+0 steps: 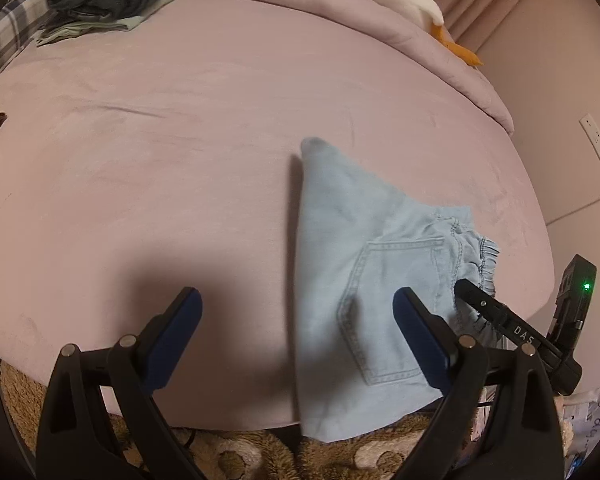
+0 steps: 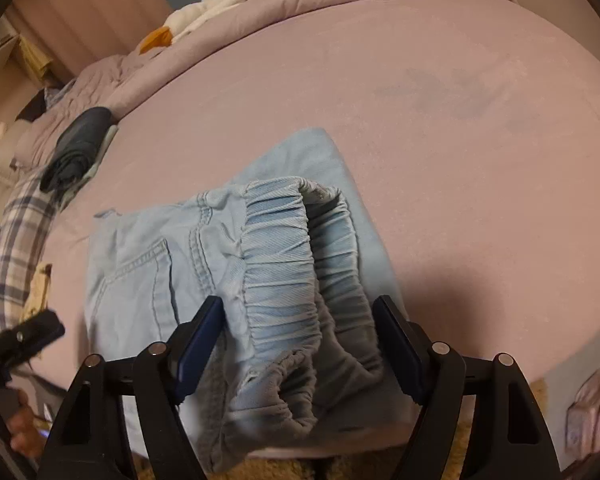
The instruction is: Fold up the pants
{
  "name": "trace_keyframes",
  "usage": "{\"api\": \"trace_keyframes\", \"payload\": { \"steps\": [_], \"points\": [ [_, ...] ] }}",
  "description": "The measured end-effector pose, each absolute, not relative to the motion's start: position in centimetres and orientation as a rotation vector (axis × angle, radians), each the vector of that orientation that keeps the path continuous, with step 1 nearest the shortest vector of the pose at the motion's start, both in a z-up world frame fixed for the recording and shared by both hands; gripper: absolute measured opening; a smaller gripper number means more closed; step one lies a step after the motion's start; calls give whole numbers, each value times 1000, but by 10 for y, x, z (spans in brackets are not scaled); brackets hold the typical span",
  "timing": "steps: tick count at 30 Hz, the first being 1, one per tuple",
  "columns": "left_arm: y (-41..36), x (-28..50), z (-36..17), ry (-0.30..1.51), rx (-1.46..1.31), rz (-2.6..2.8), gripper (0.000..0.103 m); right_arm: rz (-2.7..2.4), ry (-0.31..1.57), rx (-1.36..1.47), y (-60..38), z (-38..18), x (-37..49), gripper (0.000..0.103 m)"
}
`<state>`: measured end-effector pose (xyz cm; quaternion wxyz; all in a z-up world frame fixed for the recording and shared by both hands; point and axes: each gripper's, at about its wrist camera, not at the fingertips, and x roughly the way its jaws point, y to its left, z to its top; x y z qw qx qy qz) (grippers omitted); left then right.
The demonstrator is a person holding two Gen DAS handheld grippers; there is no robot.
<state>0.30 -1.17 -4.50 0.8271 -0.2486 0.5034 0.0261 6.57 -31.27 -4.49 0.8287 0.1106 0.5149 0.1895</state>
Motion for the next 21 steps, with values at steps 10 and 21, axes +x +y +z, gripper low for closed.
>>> {"api": "trace_keyframes", "payload": {
  "steps": [10, 21],
  "points": [
    [-23, 18, -50, 1043, -482, 19, 87, 433, 946, 255, -321, 19, 54, 32],
    [-38, 30, -82, 1120, -404, -12, 65, 369, 1042, 212, -321, -38, 70, 36]
  ]
}}
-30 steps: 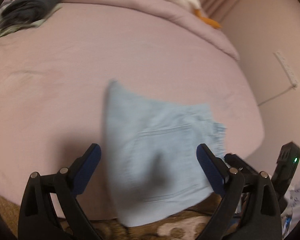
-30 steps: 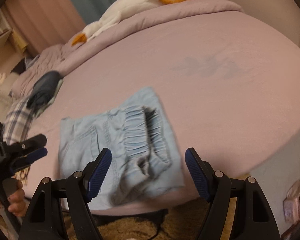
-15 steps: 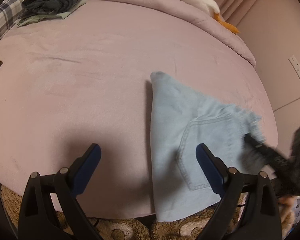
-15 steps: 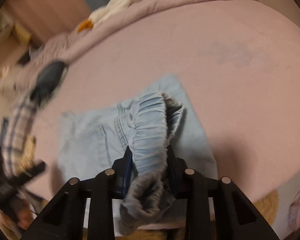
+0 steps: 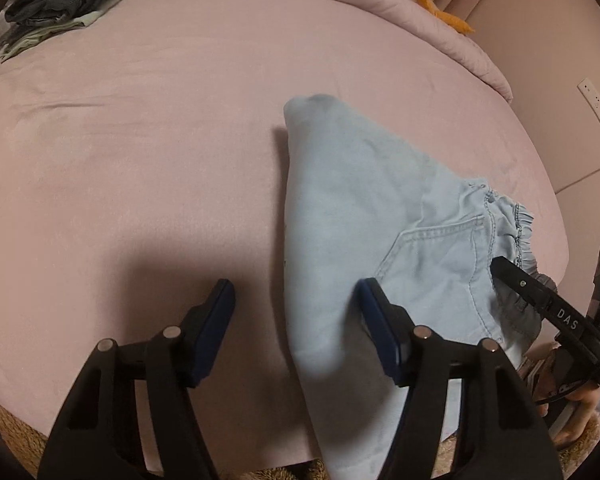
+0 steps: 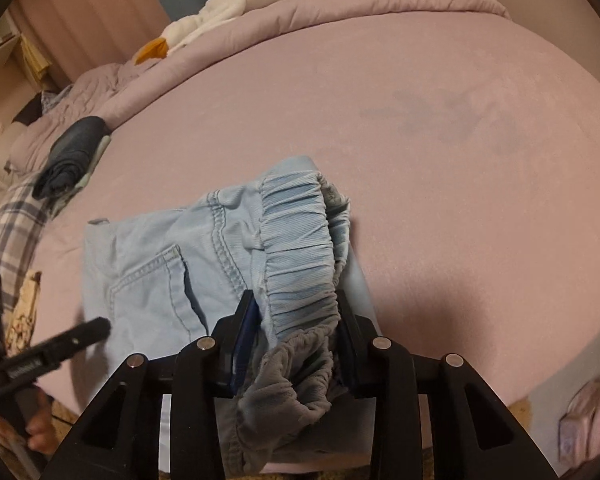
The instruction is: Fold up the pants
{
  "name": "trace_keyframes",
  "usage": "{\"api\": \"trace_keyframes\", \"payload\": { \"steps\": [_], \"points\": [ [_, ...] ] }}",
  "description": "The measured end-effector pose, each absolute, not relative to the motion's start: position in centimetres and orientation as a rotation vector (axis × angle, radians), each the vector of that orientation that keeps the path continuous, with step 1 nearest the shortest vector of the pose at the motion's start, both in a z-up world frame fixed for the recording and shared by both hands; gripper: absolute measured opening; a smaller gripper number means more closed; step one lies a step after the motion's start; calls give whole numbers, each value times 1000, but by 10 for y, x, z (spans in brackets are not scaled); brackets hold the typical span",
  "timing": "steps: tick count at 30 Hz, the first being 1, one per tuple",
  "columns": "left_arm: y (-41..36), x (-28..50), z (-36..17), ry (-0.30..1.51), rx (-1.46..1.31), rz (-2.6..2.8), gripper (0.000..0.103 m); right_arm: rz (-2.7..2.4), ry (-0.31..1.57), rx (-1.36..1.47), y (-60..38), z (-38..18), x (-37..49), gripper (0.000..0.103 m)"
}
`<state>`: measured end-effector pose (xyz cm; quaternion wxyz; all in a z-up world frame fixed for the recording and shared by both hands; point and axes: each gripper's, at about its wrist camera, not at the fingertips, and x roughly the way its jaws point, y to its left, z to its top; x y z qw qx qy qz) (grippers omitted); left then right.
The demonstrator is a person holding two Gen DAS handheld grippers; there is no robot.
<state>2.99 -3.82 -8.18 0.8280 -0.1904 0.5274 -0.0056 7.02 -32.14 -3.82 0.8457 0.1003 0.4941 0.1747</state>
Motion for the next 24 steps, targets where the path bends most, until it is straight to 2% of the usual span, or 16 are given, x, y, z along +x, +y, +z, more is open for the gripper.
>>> {"api": "trace_keyframes", "payload": {
  "steps": [11, 18, 20, 21, 22, 24],
  "points": [
    [-54, -11, -84, 1144, -357, -70, 66, 341, 1043, 212, -326, -38, 63, 41],
    [-47, -22, -78, 1198, -421, -143, 68, 295, 1070, 167, -330, -32, 54, 48],
    [-40, -23, -73, 1166, -448, -126, 76, 249, 1059, 121, -333, -26, 50, 63],
    [-36, -21, -70, 1137, -455, -103, 93, 221, 1043, 97, -335, -23, 48, 75],
    [-35, -19, -70, 1126, -455, -81, 102, 203, 1026, 82, -337, -21, 46, 79],
    [-35, -12, -74, 1129, -454, -51, 101, 209, 994, 87, -345, -18, 44, 80]
  ]
}}
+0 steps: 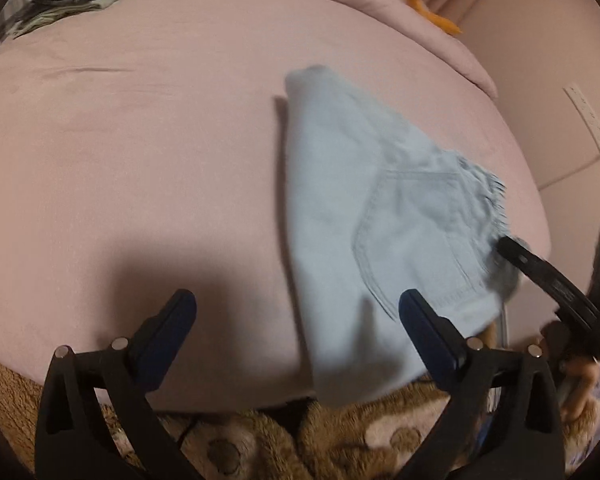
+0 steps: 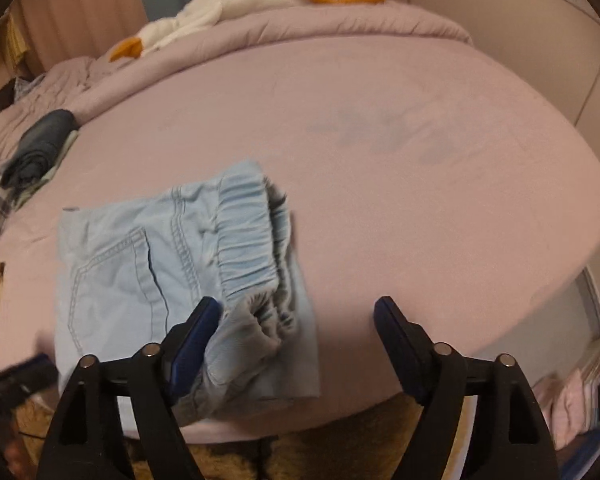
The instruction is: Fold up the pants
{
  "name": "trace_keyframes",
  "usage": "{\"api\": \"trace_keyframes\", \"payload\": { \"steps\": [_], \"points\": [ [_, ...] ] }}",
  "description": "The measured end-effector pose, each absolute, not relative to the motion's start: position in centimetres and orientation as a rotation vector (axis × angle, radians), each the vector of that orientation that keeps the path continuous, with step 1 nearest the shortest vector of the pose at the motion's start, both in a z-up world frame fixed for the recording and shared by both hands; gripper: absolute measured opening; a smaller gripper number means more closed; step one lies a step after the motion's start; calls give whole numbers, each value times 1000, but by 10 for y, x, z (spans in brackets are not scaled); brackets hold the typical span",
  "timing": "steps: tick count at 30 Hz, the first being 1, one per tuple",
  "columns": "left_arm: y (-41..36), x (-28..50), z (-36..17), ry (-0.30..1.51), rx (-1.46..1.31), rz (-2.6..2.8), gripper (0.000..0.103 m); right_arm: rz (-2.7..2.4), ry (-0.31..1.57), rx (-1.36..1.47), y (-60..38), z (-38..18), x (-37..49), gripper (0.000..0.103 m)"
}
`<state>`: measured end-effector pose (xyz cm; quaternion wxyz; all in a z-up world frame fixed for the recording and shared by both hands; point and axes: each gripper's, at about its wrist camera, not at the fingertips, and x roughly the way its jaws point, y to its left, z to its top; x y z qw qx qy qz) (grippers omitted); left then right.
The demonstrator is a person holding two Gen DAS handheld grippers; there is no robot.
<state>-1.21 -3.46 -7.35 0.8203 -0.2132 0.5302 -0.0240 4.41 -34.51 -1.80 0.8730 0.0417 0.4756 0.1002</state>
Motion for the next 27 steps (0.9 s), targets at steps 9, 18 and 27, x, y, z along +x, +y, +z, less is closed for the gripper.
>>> {"api": "trace_keyframes", "payload": {
  "steps": [9, 18, 27],
  "points": [
    [-60, 22, -88, 1129, -304, -54, 97, 438, 1099, 336, -371, -60, 66, 80],
    [-71, 36, -89, 1092, -284, -110, 60, 537, 1069, 319, -353, -59, 73, 69],
    [-80, 39, -80, 1054, -273, -108, 26, 560, 1032, 369, -347, -53, 65, 38]
  ]
}}
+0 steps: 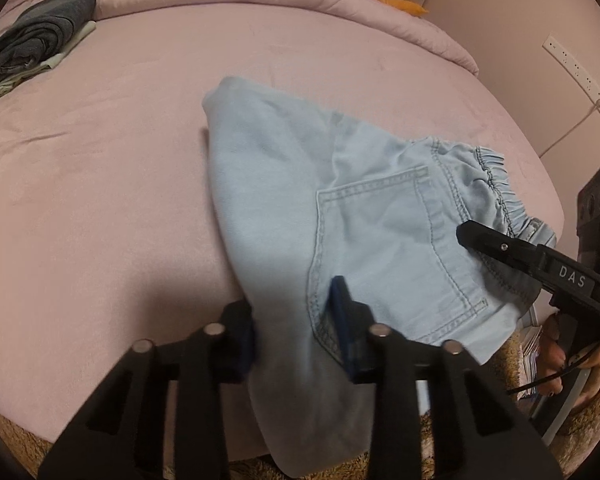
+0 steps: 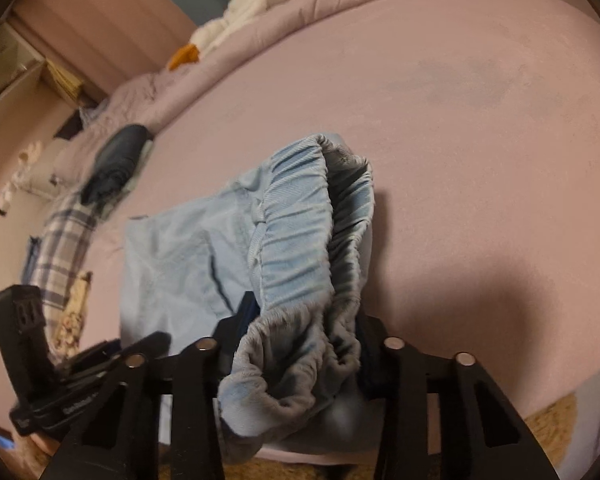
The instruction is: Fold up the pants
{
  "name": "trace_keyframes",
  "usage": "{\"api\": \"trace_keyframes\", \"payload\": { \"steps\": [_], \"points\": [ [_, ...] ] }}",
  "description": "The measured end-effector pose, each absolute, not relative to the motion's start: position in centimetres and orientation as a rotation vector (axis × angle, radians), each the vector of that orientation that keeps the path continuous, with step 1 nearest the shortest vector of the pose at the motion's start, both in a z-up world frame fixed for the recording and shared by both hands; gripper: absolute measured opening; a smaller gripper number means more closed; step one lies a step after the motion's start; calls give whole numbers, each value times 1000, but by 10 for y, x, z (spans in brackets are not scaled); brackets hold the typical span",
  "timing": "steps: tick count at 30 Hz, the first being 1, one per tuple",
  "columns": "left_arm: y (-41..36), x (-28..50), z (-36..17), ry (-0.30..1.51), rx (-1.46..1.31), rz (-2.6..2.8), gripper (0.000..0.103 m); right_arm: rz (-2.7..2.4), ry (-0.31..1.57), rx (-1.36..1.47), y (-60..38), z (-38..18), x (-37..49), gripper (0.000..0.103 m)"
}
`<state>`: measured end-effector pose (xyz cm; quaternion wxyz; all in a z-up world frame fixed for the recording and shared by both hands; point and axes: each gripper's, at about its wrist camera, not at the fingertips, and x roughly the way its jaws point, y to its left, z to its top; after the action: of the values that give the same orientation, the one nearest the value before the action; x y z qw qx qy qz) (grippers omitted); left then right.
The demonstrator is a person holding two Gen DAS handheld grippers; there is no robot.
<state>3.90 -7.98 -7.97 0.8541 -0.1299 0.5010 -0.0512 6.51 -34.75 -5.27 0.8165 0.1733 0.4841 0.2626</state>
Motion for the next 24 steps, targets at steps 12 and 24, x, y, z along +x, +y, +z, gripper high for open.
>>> {"api": "trace_keyframes", "payload": {
  "steps": [12, 24],
  "points": [
    [-45, 46, -29, 912, -277, -88, 16, 631, 902, 315, -308, 4, 66, 35],
    [13, 77, -72, 976, -294, 45, 19, 637, 966, 260, -242, -20, 114, 35]
  ]
}}
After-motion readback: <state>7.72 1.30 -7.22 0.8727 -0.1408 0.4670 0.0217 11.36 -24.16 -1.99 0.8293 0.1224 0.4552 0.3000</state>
